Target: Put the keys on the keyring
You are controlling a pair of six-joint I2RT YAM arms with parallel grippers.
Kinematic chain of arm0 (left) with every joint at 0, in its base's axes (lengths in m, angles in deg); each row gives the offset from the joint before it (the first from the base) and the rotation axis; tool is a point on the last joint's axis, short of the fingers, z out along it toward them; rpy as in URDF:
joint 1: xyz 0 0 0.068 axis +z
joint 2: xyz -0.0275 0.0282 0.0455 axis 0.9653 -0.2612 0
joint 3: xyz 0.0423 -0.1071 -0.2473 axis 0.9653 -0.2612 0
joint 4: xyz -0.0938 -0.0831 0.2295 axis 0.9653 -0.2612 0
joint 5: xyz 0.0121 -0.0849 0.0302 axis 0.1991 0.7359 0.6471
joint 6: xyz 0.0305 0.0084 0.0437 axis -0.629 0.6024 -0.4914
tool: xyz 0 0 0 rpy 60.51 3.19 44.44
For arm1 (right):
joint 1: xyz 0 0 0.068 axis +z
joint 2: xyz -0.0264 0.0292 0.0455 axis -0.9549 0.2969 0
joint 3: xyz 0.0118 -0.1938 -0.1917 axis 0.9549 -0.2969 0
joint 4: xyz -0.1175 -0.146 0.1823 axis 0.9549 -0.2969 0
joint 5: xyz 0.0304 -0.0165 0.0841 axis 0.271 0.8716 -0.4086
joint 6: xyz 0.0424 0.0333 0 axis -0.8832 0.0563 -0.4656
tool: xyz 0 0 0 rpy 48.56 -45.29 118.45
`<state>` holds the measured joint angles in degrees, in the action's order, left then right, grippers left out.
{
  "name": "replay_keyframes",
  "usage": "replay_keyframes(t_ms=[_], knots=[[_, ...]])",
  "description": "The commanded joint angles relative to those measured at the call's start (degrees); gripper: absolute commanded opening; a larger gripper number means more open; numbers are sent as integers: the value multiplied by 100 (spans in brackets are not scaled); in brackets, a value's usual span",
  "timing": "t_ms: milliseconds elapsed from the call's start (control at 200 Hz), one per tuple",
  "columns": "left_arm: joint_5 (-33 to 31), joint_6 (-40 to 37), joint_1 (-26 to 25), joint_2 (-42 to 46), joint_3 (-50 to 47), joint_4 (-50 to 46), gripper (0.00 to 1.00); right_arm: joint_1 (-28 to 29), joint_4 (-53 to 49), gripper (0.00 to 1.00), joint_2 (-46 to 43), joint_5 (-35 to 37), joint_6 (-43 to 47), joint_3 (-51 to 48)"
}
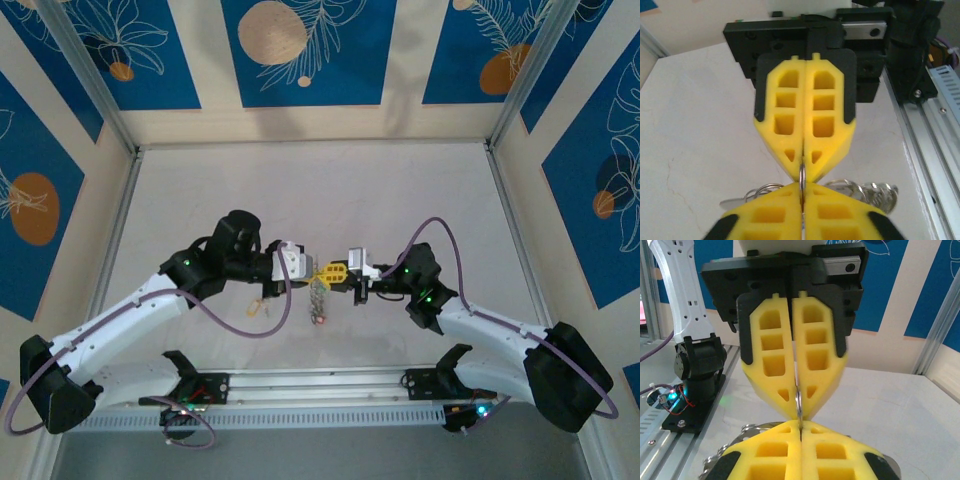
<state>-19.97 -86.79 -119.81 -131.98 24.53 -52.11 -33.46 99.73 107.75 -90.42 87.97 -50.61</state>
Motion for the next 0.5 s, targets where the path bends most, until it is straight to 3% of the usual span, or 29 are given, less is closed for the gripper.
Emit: replay_keyframes(t_ms=[0,160,345,495], knots=[[276,-123,41,17,265,-180,0,33,164,0,-76,-19,56,92],[-158,-350,9,-133,573,-798,0,174,-661,15,-219,524,460,237],[-760,-699,-185,-434,973,-1520,0,256,-1087,18,-177,724,653,408],[-769,-740,-231,-497,1060,-1600,0,308,-1251,17,-23,727,720,514]])
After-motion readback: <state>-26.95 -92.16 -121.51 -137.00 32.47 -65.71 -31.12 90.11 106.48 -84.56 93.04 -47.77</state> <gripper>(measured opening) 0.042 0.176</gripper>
